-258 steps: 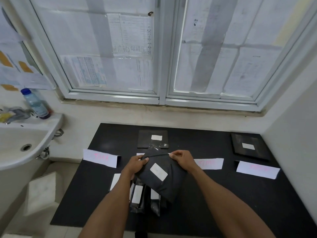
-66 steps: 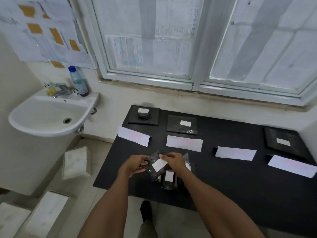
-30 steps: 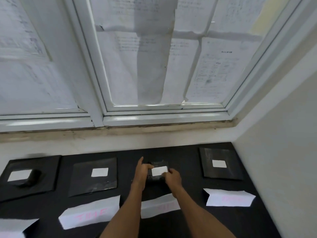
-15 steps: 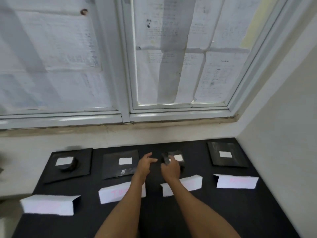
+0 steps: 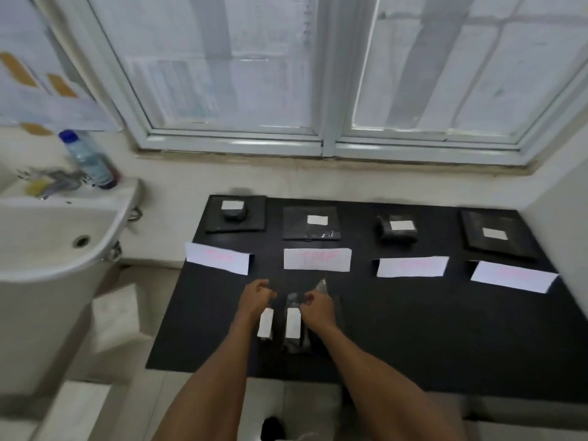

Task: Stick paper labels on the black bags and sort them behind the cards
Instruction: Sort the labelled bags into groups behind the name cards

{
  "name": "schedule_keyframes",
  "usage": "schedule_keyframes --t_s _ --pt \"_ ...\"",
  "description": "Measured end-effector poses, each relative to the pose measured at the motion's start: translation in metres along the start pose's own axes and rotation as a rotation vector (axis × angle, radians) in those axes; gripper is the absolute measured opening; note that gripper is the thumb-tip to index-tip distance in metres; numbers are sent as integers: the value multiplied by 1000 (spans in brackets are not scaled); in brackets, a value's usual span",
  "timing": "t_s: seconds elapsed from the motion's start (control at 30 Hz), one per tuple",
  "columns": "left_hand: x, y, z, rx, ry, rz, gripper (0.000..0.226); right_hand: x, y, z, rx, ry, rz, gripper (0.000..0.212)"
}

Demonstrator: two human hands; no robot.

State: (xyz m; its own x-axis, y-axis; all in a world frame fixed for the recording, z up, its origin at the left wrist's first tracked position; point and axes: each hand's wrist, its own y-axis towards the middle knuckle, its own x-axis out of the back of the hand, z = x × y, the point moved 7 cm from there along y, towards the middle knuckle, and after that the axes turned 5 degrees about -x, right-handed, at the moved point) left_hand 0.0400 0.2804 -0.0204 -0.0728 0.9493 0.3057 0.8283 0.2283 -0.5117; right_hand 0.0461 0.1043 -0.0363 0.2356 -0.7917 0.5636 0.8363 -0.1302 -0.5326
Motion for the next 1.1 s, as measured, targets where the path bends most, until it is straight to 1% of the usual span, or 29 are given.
schedule_keyframes --t_s 0.1,0.17,0.27,0.33,0.4,0.47,0.6,0.7,0.77,0.87,0.93,1.03,1.1 --pt "10 -11 31 26 80 -21 36 -19 -10 -14 -41 -63 19 25" --pt "10 -10 53 60 111 -18 39 -23 -13 -19 -71 -83 2 25" --pt "1 -1 84 118 120 37 44 -24 -15 -24 -104 -111 -61 19" --pt "-10 3 101 168 116 85 37 -24 -17 -29 -137 -127 -106 24" --pt "-22 -9 96 203 100 163 25 -26 -17 -33 -167 -157 -128 27" --pt "-30 -17 86 199 127 204 15 -29 -15 -35 -182 -179 -120 28" --pt "-42 -7 88 142 214 207 17 -36 -8 -37 -190 -201 -89 32" --pt "-43 -1 92 144 248 203 21 -39 -6 -39 -198 -192 -73 29" --pt "-42 0 94 148 264 201 18 -39 -5 -41 -207 -151 -73 26" --pt "-40 -3 94 138 217 187 7 -37 -6 -41 -205 -70 -102 26" --pt "-39 -7 90 140 127 189 7 -36 -7 -42 -216 37 -114 34" --pt "-34 -12 79 168 -116 214 13 -26 -11 -39 -219 230 -130 49" --pt "-29 -13 63 168 -229 239 15 -20 -13 -34 -223 416 -87 53"
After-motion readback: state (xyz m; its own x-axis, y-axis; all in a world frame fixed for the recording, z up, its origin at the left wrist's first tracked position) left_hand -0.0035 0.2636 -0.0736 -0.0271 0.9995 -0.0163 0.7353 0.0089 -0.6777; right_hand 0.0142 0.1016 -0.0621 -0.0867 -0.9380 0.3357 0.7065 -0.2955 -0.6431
